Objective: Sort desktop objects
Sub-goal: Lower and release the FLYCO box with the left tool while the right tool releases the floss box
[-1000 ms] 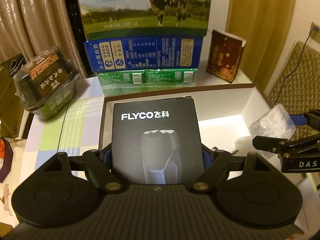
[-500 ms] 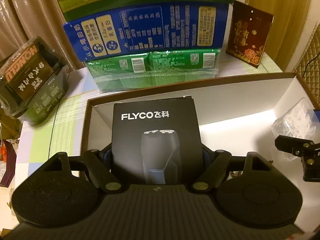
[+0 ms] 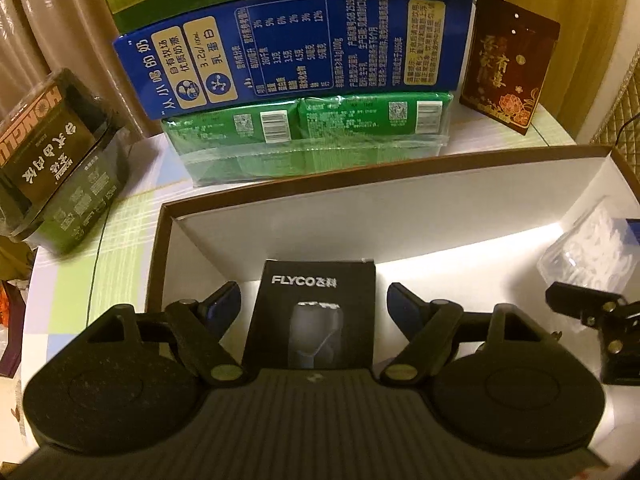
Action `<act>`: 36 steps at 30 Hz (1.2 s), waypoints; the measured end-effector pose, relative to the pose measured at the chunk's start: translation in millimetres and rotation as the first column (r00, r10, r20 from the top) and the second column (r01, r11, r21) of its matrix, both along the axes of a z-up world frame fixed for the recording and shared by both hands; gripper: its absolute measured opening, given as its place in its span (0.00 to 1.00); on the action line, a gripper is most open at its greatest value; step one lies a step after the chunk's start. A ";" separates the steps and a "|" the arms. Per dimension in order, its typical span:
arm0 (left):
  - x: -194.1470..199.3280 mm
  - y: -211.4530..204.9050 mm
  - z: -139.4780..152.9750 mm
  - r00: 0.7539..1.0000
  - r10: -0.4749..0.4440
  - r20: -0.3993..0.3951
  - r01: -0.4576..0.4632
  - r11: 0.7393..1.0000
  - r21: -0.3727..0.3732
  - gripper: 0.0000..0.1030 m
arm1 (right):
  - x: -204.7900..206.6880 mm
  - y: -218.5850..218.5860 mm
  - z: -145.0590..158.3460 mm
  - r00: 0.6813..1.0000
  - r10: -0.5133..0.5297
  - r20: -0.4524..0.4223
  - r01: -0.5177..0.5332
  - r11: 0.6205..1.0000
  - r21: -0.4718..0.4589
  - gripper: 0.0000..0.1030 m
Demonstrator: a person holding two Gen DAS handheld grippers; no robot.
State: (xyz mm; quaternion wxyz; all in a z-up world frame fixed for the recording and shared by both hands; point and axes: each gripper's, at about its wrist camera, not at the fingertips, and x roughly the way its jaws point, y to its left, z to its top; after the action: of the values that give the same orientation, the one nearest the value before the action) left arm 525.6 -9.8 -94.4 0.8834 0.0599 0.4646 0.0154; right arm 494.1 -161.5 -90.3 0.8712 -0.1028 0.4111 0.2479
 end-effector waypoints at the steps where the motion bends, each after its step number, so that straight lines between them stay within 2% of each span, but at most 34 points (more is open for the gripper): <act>1: -0.4 0.7 -0.1 1.000 0.002 0.000 -0.002 1.000 0.001 0.75 | 0.0 0.7 -0.4 1.000 0.002 0.003 -0.002 1.000 -0.004 0.80; 16: -5.4 3.3 -0.7 1.000 -0.005 -0.016 0.005 1.000 -0.013 0.75 | 12.8 9.5 -7.1 0.998 0.036 0.047 -0.034 0.999 -0.032 0.82; 20: -9.1 4.2 -0.4 1.000 -0.007 -0.020 0.007 1.000 -0.011 0.76 | 10.9 -0.8 -2.4 0.998 0.010 0.061 -0.012 0.999 0.034 0.95; 26: -23.3 5.5 10.8 1.000 0.002 -0.004 -0.002 0.999 -0.039 0.77 | -3.5 -17.5 13.7 0.999 0.004 0.047 -0.009 0.995 0.101 0.97; 28: -32.5 3.7 17.0 1.000 -0.003 0.005 0.003 0.999 -0.042 0.84 | -13.0 -24.2 20.2 0.999 0.015 0.031 -0.019 0.992 0.121 0.98; 32: -53.6 -0.7 30.8 1.000 -0.009 0.019 0.009 0.999 -0.039 0.87 | -34.1 -39.5 31.5 1.000 0.014 -0.001 -0.014 0.985 0.171 0.98; 36: -75.8 -2.4 44.8 0.999 -0.004 0.040 0.006 0.998 -0.069 0.90 | -51.2 -49.9 40.0 1.000 0.008 -0.009 -0.006 0.979 0.205 0.98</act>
State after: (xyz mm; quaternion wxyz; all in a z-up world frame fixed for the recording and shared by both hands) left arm 449.8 -12.2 -49.6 0.8939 0.0304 0.4472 -0.0017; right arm 442.9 -211.3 -50.3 0.8742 -0.0128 0.3875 0.2923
